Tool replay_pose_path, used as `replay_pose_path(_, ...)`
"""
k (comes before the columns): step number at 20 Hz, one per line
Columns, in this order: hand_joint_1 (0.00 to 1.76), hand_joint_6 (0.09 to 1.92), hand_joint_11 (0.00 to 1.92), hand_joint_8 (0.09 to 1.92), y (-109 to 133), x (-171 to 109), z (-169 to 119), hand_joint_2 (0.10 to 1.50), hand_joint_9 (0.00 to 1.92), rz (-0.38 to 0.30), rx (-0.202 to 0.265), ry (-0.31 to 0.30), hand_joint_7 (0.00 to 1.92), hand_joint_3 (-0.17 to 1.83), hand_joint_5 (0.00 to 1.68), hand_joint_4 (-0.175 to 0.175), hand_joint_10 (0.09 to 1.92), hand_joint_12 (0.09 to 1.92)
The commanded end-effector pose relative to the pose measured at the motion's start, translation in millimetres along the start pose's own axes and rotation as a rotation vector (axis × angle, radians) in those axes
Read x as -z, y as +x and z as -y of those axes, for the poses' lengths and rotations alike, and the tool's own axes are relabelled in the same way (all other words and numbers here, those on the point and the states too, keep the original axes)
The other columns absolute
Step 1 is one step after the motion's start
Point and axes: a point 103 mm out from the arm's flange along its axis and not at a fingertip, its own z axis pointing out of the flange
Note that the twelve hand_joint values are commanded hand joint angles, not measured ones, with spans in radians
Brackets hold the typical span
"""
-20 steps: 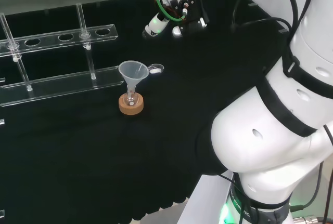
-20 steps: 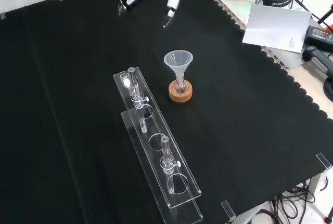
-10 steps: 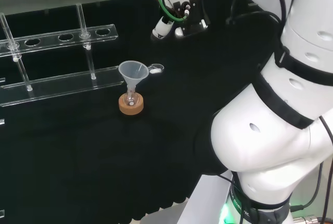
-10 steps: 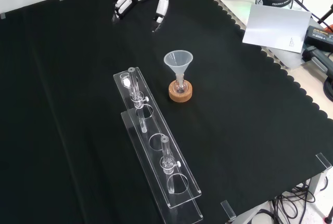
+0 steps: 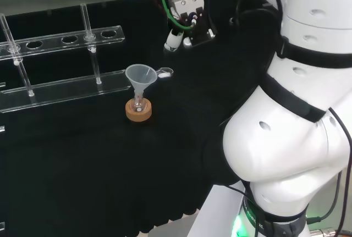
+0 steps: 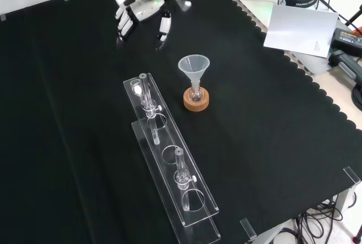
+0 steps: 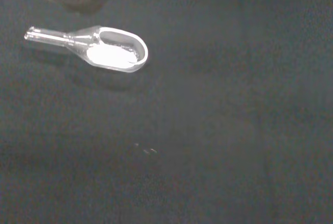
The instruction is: Pick up the weighing funnel.
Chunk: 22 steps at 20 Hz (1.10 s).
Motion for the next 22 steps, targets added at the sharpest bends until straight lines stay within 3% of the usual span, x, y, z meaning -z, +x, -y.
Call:
replay_pose_path(1, 0.84, 0.09, 0.50, 0.67, 19, -32, -44, 0.70, 0.76, 0.022, 0.072, 0.029, 0.51, 0.35, 0.57, -0.027, 0.51, 1.34)
replay_pose_path(14, 0.86, 0.09, 0.50, 0.67, 37, -78, -67, 0.66, 0.78, 0.070, 0.121, 0.068, 0.54, 0.44, 0.59, -0.025, 0.49, 1.35)
replay_pose_path(22, 0.86, 0.09, 0.51, 0.67, 36, -90, -75, 0.63, 0.79, 0.085, 0.113, 0.062, 0.56, 0.48, 0.60, -0.024, 0.49, 1.34)
